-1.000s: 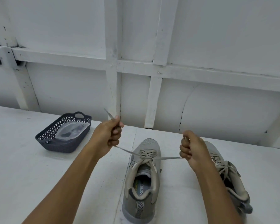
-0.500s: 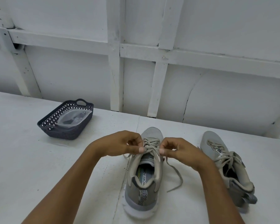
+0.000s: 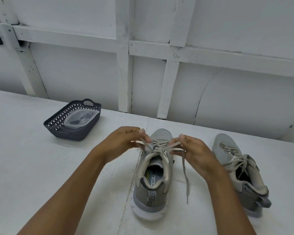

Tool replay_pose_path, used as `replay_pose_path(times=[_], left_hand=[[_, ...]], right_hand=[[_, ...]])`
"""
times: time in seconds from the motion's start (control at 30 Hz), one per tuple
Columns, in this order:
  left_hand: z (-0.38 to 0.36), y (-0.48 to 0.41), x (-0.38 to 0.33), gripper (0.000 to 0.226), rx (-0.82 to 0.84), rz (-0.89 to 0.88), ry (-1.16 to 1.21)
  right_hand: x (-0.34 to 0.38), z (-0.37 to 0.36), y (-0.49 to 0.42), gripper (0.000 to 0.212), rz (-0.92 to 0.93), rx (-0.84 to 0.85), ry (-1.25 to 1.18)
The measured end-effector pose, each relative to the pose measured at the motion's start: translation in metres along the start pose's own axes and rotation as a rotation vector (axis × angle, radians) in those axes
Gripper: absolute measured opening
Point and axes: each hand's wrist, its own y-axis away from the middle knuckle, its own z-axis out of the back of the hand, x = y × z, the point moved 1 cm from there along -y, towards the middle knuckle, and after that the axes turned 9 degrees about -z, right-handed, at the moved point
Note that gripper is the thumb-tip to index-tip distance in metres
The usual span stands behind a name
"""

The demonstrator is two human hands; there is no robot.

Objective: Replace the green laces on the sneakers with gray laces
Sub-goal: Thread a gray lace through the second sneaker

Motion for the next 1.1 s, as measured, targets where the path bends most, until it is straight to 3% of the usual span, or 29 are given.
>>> replay_pose_path(times=[0.1, 0.17, 0.47, 0.63, 0.73, 0.9, 1.03, 1.1], left_hand=[[-0.019, -0.007, 0.000, 0.037, -0.168, 0.017, 0.334], [-0.028, -0.012, -0.001, 0.026, -0.214, 0.025, 0.379], [-0.048, -0.011, 0.001, 0.020, -0.247, -0.061, 0.060], [-0.047, -0.009, 0.000, 0.017, -0.379, 0.020, 0.104], [-0.047, -0.010, -0.002, 0.010, -0.345, 0.030, 0.003], [-0.047, -0.010, -0.008, 0.017, -0.242, 0.011, -0.156], [-0.044, -0.006, -0.005, 0.022, -0.202, 0.006, -0.159], [-0.047, -0.005, -0.004, 0.021, -0.257, -0.031, -0.183]], right_hand=[[0.007, -0.018, -0.001, 0.036, 0.074, 0.009, -0.297], [0.009, -0.027, -0.002, 0.027, 0.091, -0.018, -0.294], [0.000, -0.032, -0.010, 0.019, 0.188, -0.106, -0.126], [0.001, -0.030, -0.011, 0.028, 0.148, -0.214, -0.038], [0.002, -0.035, -0.008, 0.013, 0.176, -0.206, 0.029], [0.007, -0.041, -0.007, 0.010, 0.219, -0.250, 0.080], [0.009, -0.040, -0.006, 0.030, 0.203, -0.298, 0.124], [0.008, -0.042, -0.005, 0.038, 0.182, -0.295, 0.150]])
